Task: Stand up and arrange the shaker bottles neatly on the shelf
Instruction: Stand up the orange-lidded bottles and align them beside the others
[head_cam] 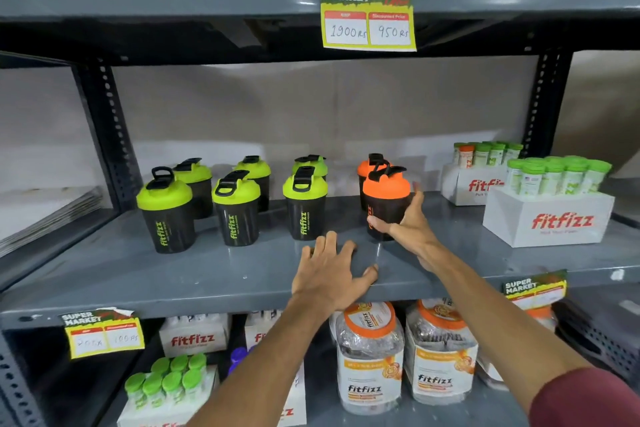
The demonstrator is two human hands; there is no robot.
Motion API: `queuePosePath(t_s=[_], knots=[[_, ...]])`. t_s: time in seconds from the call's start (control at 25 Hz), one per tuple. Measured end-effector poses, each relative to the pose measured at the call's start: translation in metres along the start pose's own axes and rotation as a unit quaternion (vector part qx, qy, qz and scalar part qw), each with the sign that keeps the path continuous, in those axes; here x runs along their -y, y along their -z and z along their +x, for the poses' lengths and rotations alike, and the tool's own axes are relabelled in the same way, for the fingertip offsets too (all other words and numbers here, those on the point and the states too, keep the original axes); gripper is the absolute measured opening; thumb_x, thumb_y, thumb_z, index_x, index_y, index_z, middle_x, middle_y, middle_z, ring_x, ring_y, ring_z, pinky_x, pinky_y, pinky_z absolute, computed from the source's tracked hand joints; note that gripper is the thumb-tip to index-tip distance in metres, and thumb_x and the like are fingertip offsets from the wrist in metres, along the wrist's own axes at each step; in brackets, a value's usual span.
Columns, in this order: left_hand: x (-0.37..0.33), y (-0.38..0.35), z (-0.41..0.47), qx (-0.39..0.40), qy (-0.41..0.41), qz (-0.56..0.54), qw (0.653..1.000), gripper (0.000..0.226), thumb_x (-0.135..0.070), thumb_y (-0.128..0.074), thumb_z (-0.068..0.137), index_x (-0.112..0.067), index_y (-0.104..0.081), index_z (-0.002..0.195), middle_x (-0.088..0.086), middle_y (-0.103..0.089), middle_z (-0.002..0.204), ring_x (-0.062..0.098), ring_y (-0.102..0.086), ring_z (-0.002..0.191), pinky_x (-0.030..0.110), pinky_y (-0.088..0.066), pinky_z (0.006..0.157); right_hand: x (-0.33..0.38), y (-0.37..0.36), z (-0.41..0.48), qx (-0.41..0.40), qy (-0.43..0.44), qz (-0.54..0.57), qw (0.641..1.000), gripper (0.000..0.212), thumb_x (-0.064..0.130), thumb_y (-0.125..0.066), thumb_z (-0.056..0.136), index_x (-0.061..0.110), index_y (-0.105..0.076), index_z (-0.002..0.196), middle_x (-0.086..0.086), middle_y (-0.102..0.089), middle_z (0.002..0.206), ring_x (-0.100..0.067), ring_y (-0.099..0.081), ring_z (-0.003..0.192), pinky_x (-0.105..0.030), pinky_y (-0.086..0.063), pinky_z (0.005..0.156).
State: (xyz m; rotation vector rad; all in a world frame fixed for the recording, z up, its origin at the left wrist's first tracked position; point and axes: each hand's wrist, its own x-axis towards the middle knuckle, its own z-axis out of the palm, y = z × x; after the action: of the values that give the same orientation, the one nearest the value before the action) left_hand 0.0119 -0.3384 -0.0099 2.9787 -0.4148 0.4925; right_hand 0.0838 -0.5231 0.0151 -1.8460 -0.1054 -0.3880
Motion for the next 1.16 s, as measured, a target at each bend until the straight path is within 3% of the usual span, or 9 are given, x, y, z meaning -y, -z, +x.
queuePosePath(t_s=[0.08,0.16,0.28,0.4,0.52,0.72,0.96,1.08,1.16], knots=[[-0.001,0.0,-0.001,-0.004,0.003,0.002,1.0,0.071,-0.071,-0.028,0.093,-0.025,-0.043,0.144,0.009,-0.039,0.142,0.027,-0.037,0.129,0.047,-0.032,0.108,0.007,0.0,-0.004,-0.073,0.015,-0.026,0.997,0.118,0.061,-0.078,0.071,0.033,-0.002,0.157,-0.003,-0.023,0.163,-0.026,-0.023,0.149,-0.058,-0.016,0.118],[-0.001,0.001,-0.002,-0.006,0.005,0.004,1.0,0.07,-0.071,-0.028,0.093,-0.025,-0.042,0.145,0.009,-0.039,0.143,0.027,-0.037,0.13,0.048,-0.032,0.11,0.024,-0.001,-0.003,-0.156,0.053,-0.054,0.985,0.097,0.076,-0.059,0.077,0.03,-0.022,0.154,-0.001,-0.032,0.156,-0.026,-0.026,0.146,-0.057,-0.011,0.115],[-0.001,0.003,-0.004,-0.003,0.005,0.006,1.0,0.068,-0.07,-0.028,0.094,-0.026,-0.042,0.145,0.009,-0.039,0.142,0.027,-0.038,0.129,0.047,-0.032,0.109,0.05,-0.001,0.012,-0.209,0.059,-0.093,0.972,0.071,0.073,-0.053,0.083,0.024,-0.054,0.135,-0.001,-0.048,0.134,-0.025,-0.037,0.135,-0.048,-0.017,0.108],[-0.001,0.004,-0.004,0.004,0.004,0.011,1.0,0.068,-0.07,-0.027,0.095,-0.026,-0.041,0.145,0.009,-0.04,0.14,0.027,-0.038,0.128,0.047,-0.033,0.109,0.059,-0.003,0.024,-0.206,0.038,-0.138,0.968,0.046,0.057,-0.061,0.087,0.024,-0.068,0.118,-0.003,-0.054,0.127,-0.025,-0.047,0.127,-0.044,-0.021,0.101],[0.0,0.004,-0.003,0.009,0.005,0.012,1.0,0.069,-0.071,-0.027,0.094,-0.026,-0.04,0.145,0.009,-0.039,0.14,0.027,-0.038,0.128,0.048,-0.032,0.109,0.056,-0.007,0.029,-0.19,0.039,-0.141,0.971,0.039,0.046,-0.054,0.094,0.023,-0.067,0.122,-0.002,-0.056,0.13,-0.025,-0.05,0.125,-0.041,-0.019,0.096],[-0.001,0.002,-0.002,0.0,0.007,0.021,1.0,0.069,-0.071,-0.027,0.094,-0.026,-0.042,0.144,0.009,-0.041,0.136,0.027,-0.039,0.125,0.047,-0.034,0.105,0.055,-0.01,0.034,-0.13,0.038,-0.069,0.988,0.033,0.034,-0.042,0.102,0.023,-0.066,0.121,-0.003,-0.066,0.125,-0.027,-0.054,0.121,-0.044,-0.02,0.103],[0.001,0.001,-0.002,-0.02,0.002,-0.002,1.0,0.071,-0.073,-0.031,0.091,-0.025,-0.044,0.142,0.006,-0.042,0.13,0.023,-0.041,0.12,0.044,-0.036,0.103,0.054,-0.006,0.035,-0.087,0.017,-0.046,0.995,0.037,0.042,-0.035,0.104,0.028,-0.064,0.122,-0.001,-0.065,0.124,-0.025,-0.052,0.122,-0.045,-0.02,0.108],[0.003,0.001,0.001,-0.078,0.066,-0.179,0.979,0.075,-0.078,-0.053,0.078,-0.022,-0.046,0.128,-0.002,-0.037,0.12,0.016,-0.037,0.114,0.036,-0.038,0.098,0.05,-0.003,0.018,-0.107,0.016,0.027,0.994,0.05,0.063,-0.022,0.099,0.038,-0.057,0.124,0.004,-0.056,0.135,-0.023,-0.041,0.133,-0.049,-0.002,0.115],[0.009,0.004,0.01,-0.16,0.184,-0.335,0.91,0.075,-0.069,-0.073,0.07,-0.02,-0.043,0.118,-0.003,-0.033,0.116,0.017,-0.035,0.114,0.036,-0.038,0.097,0.038,-0.008,-0.001,-0.152,0.001,0.077,0.985,0.076,0.077,-0.019,0.09,0.034,-0.04,0.149,0.003,-0.038,0.157,-0.023,-0.027,0.147,-0.053,0.003,0.116]])
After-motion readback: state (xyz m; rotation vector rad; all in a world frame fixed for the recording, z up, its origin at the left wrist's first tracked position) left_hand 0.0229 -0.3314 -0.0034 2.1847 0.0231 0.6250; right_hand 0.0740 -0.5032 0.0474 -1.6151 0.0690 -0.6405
